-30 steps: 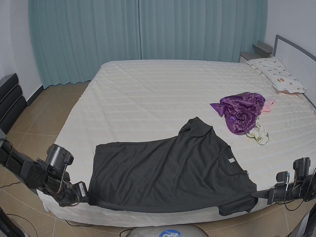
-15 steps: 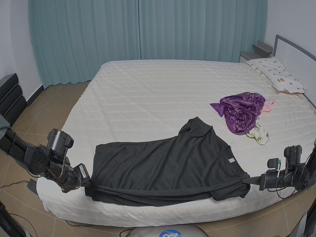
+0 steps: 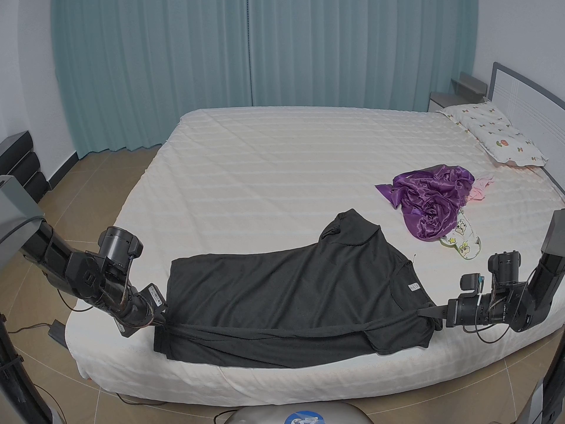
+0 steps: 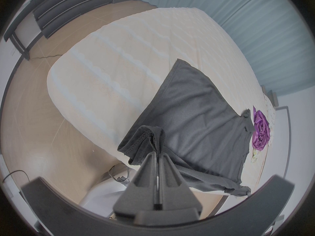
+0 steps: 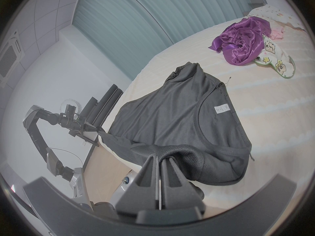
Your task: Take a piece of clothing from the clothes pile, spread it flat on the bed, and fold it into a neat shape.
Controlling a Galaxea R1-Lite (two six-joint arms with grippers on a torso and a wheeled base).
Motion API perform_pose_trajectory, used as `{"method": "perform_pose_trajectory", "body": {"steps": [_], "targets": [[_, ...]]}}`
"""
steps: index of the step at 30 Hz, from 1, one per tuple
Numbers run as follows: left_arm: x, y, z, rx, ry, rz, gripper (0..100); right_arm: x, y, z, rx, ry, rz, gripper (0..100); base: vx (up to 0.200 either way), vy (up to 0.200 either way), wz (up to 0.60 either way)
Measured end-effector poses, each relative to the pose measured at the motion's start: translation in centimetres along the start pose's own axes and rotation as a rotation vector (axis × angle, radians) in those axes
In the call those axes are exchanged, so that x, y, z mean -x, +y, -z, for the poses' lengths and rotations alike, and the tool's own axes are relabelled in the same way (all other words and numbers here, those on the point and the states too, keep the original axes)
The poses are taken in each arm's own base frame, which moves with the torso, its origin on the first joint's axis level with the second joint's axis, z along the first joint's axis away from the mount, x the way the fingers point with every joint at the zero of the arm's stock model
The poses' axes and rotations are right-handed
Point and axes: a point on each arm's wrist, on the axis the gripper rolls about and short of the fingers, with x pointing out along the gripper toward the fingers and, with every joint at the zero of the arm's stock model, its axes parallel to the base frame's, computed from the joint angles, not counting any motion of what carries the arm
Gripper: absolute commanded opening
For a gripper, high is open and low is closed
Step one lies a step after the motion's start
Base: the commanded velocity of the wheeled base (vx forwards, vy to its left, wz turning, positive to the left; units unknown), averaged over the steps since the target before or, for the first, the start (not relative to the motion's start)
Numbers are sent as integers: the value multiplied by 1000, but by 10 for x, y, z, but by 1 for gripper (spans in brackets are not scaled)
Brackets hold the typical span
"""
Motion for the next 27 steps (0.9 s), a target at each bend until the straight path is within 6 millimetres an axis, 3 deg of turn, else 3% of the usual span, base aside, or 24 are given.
{"method": "perform_pose_trajectory", "body": {"steps": [12, 27], "targets": [[-3, 5, 0, 21, 22, -13, 0, 2, -2, -2, -6, -13, 5, 0, 0, 0, 0], [34, 24, 25, 9, 68, 32, 0, 35, 19, 5, -39, -43, -14, 0, 0, 0, 0]]}}
